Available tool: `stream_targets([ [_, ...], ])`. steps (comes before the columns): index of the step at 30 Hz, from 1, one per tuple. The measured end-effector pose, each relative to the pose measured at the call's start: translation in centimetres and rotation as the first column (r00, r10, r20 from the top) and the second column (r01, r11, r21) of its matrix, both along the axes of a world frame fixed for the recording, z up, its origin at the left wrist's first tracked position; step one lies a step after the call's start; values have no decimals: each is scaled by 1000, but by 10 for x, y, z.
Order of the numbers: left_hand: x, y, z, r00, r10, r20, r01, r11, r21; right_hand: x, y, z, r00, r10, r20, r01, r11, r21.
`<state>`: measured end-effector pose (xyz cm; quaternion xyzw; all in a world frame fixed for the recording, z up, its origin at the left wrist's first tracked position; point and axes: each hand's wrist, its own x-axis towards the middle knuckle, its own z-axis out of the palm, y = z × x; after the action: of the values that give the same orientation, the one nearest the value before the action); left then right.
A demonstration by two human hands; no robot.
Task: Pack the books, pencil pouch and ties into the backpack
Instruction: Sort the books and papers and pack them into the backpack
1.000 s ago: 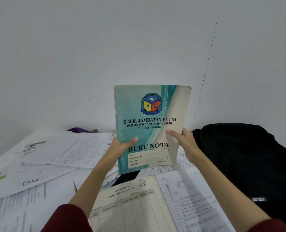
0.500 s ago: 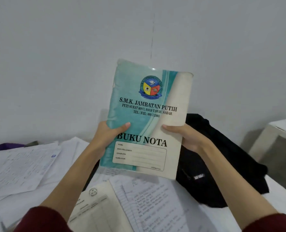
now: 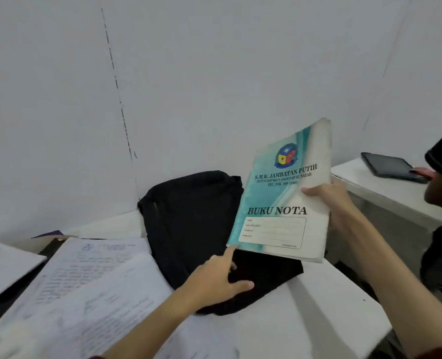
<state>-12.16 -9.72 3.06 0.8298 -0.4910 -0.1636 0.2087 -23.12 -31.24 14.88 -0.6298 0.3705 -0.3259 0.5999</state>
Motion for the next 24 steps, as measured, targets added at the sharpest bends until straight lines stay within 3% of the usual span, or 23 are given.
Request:
stream_targets([
  [4,3,-22,-15,992,99,78,-95,994,-59,-21,-31,-5,999,-19,36,17,999,38],
  [8,38,-27,-23,919,389,-63,-393,893,-220,-31,-51,-12,997,17,77,-22,997,72],
  [11,66,-17,-13,667,676,-313,-745,607,-276,-30,-56,-12,988,82,132,-96,990,106],
  [13,84,-7,2,449,709,-545,-894,365,-261,-24,-61,-10,982,111,152,-130,984,123],
  [15,100,2,24,340,679,-650,-939,203,-278,-14,-61,-12,984,114,137,-131,984,124],
  [17,106,4,51,401,722,-564,-903,206,-378,-1,-54,-21,991,54,126,-68,991,114],
  [21,88,-12,96,647,737,-197,-673,430,-601,38,-18,-69,971,-142,190,111,980,166],
  [24,67,-31,112,750,661,15,-492,573,-656,65,26,-113,995,21,100,-35,990,134],
])
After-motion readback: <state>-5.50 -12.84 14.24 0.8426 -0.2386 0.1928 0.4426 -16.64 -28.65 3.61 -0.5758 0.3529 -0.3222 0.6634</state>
